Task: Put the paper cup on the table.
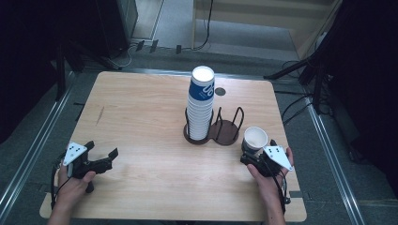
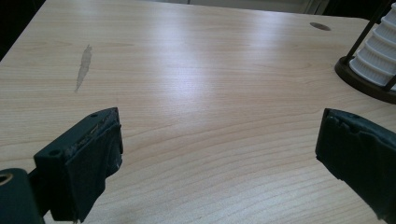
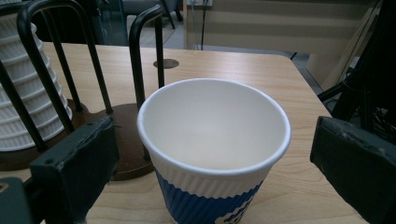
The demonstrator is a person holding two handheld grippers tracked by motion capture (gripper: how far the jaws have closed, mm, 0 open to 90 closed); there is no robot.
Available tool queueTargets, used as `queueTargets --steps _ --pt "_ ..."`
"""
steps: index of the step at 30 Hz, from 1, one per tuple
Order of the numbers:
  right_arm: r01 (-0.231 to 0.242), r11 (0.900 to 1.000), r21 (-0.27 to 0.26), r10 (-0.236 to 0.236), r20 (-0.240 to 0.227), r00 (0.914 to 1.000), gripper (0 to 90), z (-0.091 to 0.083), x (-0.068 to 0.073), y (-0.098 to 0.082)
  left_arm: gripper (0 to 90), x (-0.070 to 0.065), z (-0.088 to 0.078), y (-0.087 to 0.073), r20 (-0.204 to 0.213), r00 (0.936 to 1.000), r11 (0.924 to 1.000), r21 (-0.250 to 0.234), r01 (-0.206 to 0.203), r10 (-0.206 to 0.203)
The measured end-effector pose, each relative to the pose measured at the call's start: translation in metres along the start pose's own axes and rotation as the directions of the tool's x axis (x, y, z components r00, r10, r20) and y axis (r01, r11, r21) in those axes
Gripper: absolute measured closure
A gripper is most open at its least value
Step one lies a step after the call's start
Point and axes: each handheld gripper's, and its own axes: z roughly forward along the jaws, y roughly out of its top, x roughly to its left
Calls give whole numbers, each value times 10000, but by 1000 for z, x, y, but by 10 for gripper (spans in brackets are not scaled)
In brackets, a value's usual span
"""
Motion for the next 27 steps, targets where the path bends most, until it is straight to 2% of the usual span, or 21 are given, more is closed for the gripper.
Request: queueTargets --steps 12,27 --pt "0 9999 -125 0 -2 10000 14 -14 0 1 13 -1 1 -1 -43 10000 10000 44 -55 55" --pt "103 9998 -149 -100 213 9997 14 -41 -18 -5 13 -1 1 -1 -54 10000 9999 77 -80 80"
